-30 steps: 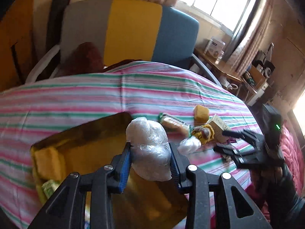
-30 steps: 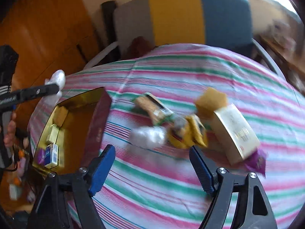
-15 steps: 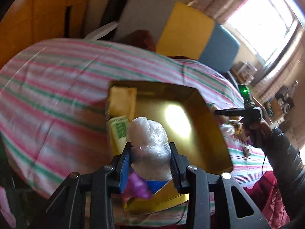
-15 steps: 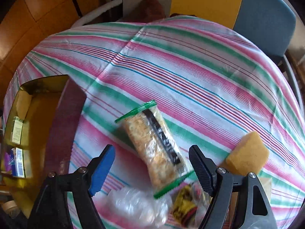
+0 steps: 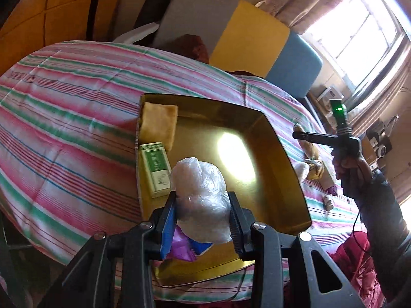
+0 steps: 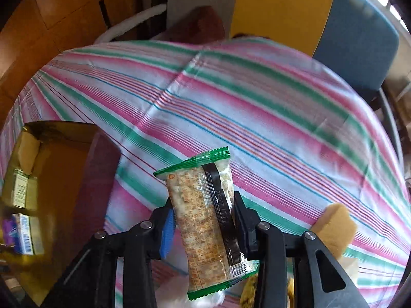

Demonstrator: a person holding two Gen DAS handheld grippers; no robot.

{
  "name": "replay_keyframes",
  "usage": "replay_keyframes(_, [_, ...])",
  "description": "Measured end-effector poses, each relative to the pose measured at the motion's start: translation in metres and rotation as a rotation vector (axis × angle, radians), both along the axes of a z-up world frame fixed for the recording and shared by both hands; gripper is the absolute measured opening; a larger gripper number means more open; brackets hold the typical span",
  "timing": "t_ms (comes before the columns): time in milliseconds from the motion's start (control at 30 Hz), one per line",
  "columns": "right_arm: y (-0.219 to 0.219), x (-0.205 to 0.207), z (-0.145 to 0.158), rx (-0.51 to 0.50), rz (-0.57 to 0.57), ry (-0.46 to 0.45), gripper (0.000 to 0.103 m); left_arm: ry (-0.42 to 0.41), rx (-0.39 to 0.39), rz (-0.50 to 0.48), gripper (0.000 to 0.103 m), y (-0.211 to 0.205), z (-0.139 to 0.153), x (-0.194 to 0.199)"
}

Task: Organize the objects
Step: 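Carry the bundle over the tray while the right tool grasps the cracker packet, then lower the plastic bundle into the tray and open the left tool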

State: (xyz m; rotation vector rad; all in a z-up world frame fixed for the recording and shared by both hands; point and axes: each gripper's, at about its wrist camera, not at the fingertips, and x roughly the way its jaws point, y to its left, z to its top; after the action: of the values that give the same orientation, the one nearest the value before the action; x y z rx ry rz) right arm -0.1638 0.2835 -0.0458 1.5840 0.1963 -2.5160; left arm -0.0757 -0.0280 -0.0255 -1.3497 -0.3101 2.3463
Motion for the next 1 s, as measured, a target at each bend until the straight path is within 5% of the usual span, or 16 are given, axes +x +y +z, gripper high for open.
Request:
replay_keyframes(233, [-0.014, 0.085, 0.032, -0.079, 0.055, 0.019, 0.040, 0.012, 0.039, -0.011, 0.037, 0.006, 0.002, 0.005])
replay_keyframes(467, [0.004, 0.159, -0.023, -0.074, -0.001, -0.081, 0.040, 0.024, 0.001, -0.018, 0.037, 0.018, 0.000, -0.011])
replay_keyframes(600, [0.018, 0.168, -0.051, -0.052, -0.057, -0.110, 0.040, 0.027, -0.059, -0.022, 0.037, 0.035, -0.004, -0.035])
replay_keyframes(1000, [0.025, 0.167, -0.058, -0.087, -0.067, -0.084, 0.043, -0.026, -0.197, -0.061, 0.037, 0.069, -0.039, -0.103])
